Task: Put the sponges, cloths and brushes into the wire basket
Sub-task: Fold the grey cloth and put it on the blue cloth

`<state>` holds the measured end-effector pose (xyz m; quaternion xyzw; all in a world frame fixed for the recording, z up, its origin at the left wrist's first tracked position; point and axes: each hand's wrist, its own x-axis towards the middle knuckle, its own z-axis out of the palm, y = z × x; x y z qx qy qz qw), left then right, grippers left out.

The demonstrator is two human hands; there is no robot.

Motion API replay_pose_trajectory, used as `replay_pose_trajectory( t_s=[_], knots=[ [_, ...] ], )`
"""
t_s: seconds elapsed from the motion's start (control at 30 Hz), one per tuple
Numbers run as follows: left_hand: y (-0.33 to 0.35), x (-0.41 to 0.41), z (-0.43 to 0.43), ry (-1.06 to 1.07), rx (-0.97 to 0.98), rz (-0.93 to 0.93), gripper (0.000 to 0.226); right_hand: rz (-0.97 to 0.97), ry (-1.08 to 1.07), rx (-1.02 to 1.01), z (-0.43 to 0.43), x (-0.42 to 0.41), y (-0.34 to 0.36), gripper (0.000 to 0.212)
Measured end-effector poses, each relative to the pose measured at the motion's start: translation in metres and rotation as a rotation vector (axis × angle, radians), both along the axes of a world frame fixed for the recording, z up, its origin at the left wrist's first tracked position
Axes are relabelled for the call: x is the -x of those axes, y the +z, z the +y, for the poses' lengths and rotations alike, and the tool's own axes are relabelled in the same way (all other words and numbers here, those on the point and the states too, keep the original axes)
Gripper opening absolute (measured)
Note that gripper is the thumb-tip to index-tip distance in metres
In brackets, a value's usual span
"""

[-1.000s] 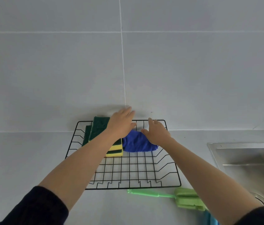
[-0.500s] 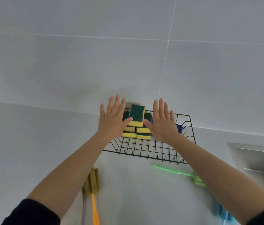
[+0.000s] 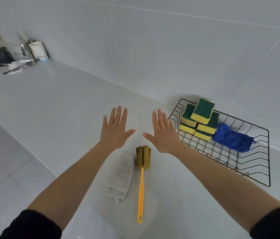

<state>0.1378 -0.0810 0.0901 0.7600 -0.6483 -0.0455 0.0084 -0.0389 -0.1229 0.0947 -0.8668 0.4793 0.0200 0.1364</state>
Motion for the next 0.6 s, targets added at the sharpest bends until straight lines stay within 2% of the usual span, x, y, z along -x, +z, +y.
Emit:
replay_pose_trajectory(
  t_s=[0.1, 0.33, 0.6],
  knots=[
    [-0.015, -0.02, 0.025, 0.065, -0.063, 0.041, 0.085, -0.002, 0.071, -0.052, 0.01, -0.03, -0.016, 0.089],
    [-0.059, -0.035, 0.072, 0.166, -0.254, 0.181, 0.086, 0.064, 0.188, -0.179, 0.023, -0.071, -0.051, 0.08],
    [-0.092, -0.011, 0.086, 0.287, -0.38, 0.303, 0.082, 0.249, 0.366, -0.349, 0.018, -0.095, -0.077, 0.073]
  ],
)
